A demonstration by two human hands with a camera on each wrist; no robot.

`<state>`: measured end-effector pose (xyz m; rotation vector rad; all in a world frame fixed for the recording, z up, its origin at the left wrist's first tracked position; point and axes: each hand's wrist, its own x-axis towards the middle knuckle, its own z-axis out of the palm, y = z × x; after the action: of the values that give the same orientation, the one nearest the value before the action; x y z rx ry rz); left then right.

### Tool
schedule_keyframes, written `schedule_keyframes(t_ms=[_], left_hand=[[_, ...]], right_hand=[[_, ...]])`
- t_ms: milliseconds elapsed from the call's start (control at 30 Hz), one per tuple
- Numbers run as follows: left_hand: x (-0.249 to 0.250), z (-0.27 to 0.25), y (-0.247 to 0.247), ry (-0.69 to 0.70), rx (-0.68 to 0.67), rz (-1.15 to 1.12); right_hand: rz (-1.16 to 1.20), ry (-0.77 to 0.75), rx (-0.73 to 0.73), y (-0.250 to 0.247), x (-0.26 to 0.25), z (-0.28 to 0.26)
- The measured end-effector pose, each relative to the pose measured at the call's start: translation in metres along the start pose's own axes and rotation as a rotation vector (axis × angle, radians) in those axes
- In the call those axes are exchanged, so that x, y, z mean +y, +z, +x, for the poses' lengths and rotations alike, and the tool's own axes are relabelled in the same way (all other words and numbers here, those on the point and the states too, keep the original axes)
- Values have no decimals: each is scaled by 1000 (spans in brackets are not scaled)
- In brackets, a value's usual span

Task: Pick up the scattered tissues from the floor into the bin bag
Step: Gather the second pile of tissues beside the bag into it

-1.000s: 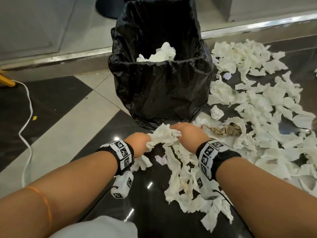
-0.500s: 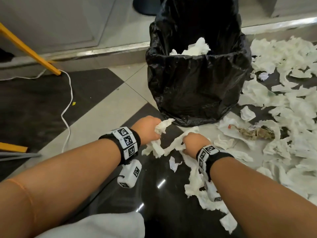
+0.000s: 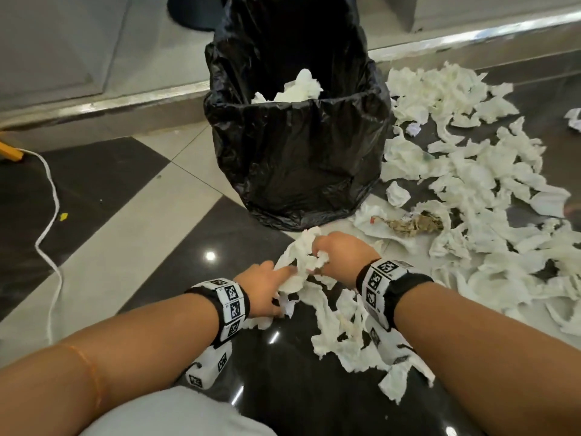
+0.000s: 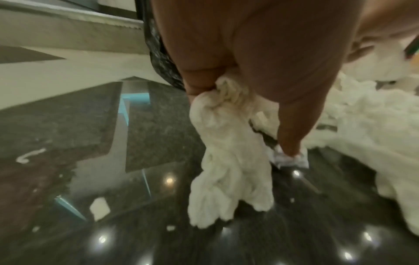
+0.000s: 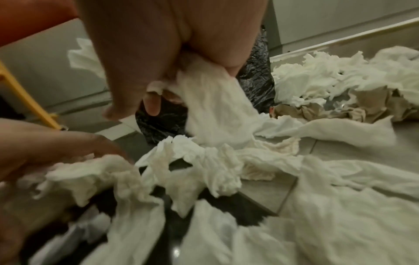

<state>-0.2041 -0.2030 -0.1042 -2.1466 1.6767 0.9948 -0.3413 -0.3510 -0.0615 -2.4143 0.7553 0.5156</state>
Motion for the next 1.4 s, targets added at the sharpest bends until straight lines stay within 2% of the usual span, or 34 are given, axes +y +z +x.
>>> schedule_keyframes(t_ms=[100,267,333,433,533,600,700,767,833,1033,1166,1300,1400], left_hand=[[3,8,14,-74,-47,24],[8,19,0,-53,-27,55],[7,18,-12,-40,21,22],[0,11,-28,-107,121,-74],[-14,-4,-38,-181,288,-253],[-20,-15,-42,-192,369,-371],[-28,-32,-45,-206,413,-537],[-29,-40,-46,-190,413,-521],[-29,-46,-50,-202,407,-446],[-30,-67,-62,-191,481,-437],[-32,-83,-77,-148,544,-462],[-35,-95,-119,-143,726,-586],[-31,-103,-165,-141,926,-629]], right_hand=[[-51,0,-61,10,7,-7],[-201,-26,-134,29,19,-10],[-271,-21,-223,37,20,-9],[-374,-29,-291,48,15,-7],[-432,-61,-228,51,8,-2],[-343,-35,-193,47,4,5],[-40,59,-29,31,-2,14],[119,93,110,21,-5,17],[181,96,153,18,-8,21],[-102,37,-111,49,-24,48],[-240,3,-144,60,-32,47],[-252,13,-138,50,-24,40],[-228,16,-120,37,-13,30]])
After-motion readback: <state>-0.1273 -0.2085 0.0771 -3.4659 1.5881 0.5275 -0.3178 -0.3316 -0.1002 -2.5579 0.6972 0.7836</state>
